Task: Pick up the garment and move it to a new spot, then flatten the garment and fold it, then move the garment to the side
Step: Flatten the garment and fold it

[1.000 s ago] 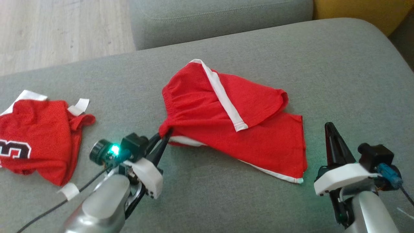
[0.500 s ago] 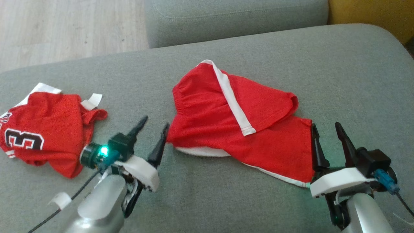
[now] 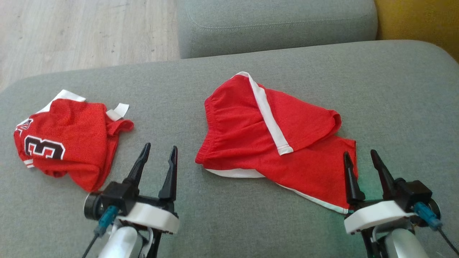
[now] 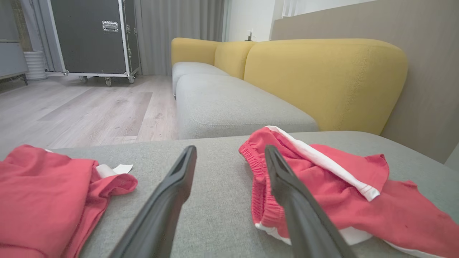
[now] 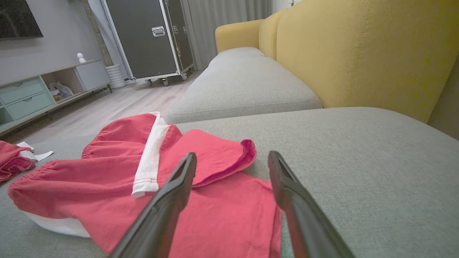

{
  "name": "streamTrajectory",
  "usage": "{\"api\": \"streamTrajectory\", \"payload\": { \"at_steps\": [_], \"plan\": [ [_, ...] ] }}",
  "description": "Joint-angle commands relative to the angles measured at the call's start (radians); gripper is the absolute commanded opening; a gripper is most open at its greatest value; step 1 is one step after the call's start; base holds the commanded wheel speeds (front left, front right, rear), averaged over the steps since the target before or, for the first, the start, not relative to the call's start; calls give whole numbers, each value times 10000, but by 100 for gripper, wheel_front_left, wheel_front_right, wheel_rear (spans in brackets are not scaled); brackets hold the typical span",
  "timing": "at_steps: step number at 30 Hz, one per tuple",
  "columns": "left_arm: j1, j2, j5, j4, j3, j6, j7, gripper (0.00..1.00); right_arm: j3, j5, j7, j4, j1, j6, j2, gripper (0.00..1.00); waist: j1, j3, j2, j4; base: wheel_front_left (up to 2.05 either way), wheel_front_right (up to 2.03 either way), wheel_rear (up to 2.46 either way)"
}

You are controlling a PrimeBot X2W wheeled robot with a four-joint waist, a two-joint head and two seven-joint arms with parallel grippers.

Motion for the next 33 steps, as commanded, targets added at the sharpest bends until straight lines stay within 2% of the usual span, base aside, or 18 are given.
{"api": "streamTrajectory", "payload": {
  "at_steps": [1,10,14,23,33],
  "plan": [
    [-389,50,151,-359,505,-82,-94,100,274,-120,-120,-389,-245,39,-41,100,1,17,0,20,0,0,0],
    [-348,-219,764,110,870,-695,-94,100,112,-441,-93,129,-81,39,-41,100,1,131,0,-313,0,0,0],
    [-444,-369,943,407,868,-892,-94,100,254,-548,256,542,45,39,-41,100,1,164,0,-507,0,0,0],
    [-604,-601,1241,746,970,-1141,-95,100,1064,-435,1654,1179,312,39,-258,100,1,193,0,-734,0,0,0],
    [-794,-708,1449,884,1051,-1294,-95,100,1423,-296,2062,1235,226,39,-424,100,1,282,0,-611,0,0,0]
  ]
}}
